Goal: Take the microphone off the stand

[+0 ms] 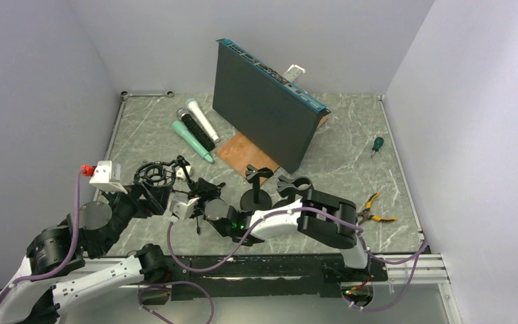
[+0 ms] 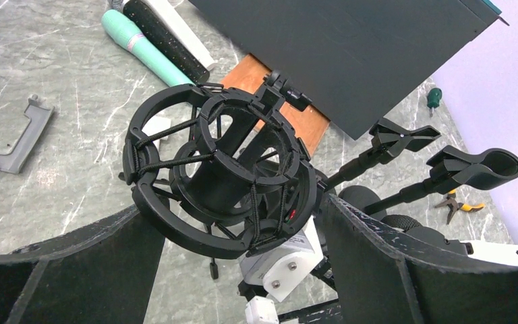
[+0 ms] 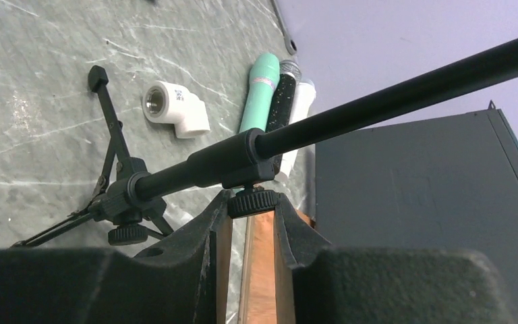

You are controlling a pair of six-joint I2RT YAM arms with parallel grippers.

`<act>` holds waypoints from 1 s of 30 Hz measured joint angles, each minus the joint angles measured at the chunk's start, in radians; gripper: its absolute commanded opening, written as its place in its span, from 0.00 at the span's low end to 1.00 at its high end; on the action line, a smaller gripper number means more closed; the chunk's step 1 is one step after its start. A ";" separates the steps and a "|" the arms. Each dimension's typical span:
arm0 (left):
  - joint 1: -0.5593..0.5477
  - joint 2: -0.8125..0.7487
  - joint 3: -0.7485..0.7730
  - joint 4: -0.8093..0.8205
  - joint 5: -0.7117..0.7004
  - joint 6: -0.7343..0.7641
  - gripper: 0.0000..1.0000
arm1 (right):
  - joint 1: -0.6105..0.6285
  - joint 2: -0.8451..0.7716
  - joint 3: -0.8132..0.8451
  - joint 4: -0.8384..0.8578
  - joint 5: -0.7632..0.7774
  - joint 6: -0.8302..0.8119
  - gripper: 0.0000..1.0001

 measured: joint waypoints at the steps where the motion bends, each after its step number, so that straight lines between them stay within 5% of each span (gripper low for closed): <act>1: 0.000 0.000 0.000 0.000 0.002 -0.001 0.87 | 0.001 0.000 0.003 -0.007 0.000 -0.001 0.36; 11: 0.000 -0.002 -0.008 -0.019 0.003 -0.018 0.87 | -0.004 -0.070 0.041 -0.341 -0.095 0.391 0.81; 21: 0.000 -0.015 -0.006 -0.023 0.005 -0.019 0.86 | -0.114 -0.169 0.031 -0.464 -0.270 0.768 0.77; 30: 0.000 -0.018 -0.005 -0.022 0.011 -0.019 0.87 | -0.206 -0.197 0.099 -0.528 -0.359 0.827 0.62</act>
